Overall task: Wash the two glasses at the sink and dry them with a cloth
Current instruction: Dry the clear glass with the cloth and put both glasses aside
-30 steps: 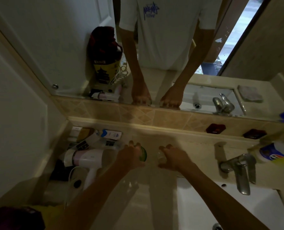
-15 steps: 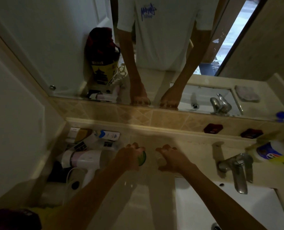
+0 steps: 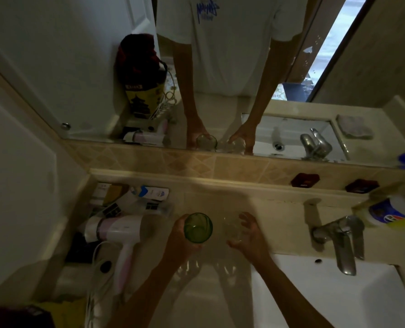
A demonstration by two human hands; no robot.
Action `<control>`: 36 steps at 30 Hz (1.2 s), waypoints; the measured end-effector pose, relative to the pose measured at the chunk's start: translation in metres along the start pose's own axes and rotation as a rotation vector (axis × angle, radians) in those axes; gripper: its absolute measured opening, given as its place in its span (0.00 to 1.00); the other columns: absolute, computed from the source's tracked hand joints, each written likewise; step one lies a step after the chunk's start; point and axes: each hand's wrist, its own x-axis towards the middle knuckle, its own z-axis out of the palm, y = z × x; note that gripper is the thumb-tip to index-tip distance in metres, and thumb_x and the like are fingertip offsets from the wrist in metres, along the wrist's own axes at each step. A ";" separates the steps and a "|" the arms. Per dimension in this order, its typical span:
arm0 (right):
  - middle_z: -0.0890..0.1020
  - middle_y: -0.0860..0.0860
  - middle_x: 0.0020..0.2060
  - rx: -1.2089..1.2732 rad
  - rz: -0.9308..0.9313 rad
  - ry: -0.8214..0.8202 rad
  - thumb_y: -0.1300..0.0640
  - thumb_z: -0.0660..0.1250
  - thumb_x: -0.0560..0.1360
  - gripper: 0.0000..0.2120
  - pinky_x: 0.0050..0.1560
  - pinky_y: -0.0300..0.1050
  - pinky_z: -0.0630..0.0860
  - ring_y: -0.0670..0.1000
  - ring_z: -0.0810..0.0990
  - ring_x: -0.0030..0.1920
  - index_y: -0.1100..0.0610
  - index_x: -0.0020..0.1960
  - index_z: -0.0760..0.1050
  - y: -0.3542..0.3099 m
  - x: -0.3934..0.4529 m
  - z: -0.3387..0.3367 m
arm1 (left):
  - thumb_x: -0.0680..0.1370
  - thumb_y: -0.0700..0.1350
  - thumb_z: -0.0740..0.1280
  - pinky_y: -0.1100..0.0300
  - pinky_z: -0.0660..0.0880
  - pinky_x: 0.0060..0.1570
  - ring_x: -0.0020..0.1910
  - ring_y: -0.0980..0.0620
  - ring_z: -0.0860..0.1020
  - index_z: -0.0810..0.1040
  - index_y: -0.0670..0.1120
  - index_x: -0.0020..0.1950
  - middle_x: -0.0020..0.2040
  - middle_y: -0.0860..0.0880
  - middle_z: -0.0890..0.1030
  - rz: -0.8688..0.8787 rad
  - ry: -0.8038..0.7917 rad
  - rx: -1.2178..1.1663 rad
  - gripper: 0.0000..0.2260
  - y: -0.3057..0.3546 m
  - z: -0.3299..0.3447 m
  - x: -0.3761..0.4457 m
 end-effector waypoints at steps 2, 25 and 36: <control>0.74 0.47 0.63 0.007 0.017 0.021 0.67 0.81 0.59 0.44 0.60 0.48 0.77 0.50 0.73 0.62 0.54 0.70 0.66 0.004 -0.001 -0.006 | 0.61 0.36 0.84 0.62 0.71 0.61 0.65 0.50 0.73 0.66 0.40 0.76 0.69 0.43 0.74 -0.012 0.010 -0.045 0.46 -0.001 0.002 0.000; 0.73 0.47 0.63 -0.024 0.098 0.130 0.66 0.81 0.61 0.44 0.48 0.39 0.78 0.49 0.73 0.62 0.49 0.71 0.64 0.046 0.002 -0.098 | 0.60 0.32 0.83 0.58 0.76 0.61 0.63 0.46 0.77 0.68 0.44 0.72 0.64 0.45 0.78 -0.024 0.007 -0.193 0.44 0.012 0.045 0.007; 0.73 0.57 0.66 -0.072 0.129 0.094 0.67 0.81 0.60 0.49 0.56 0.44 0.76 0.58 0.73 0.66 0.57 0.74 0.59 0.035 -0.001 -0.107 | 0.56 0.34 0.83 0.59 0.75 0.48 0.58 0.44 0.78 0.68 0.46 0.62 0.57 0.44 0.77 -0.073 0.032 -0.091 0.40 0.037 0.060 0.000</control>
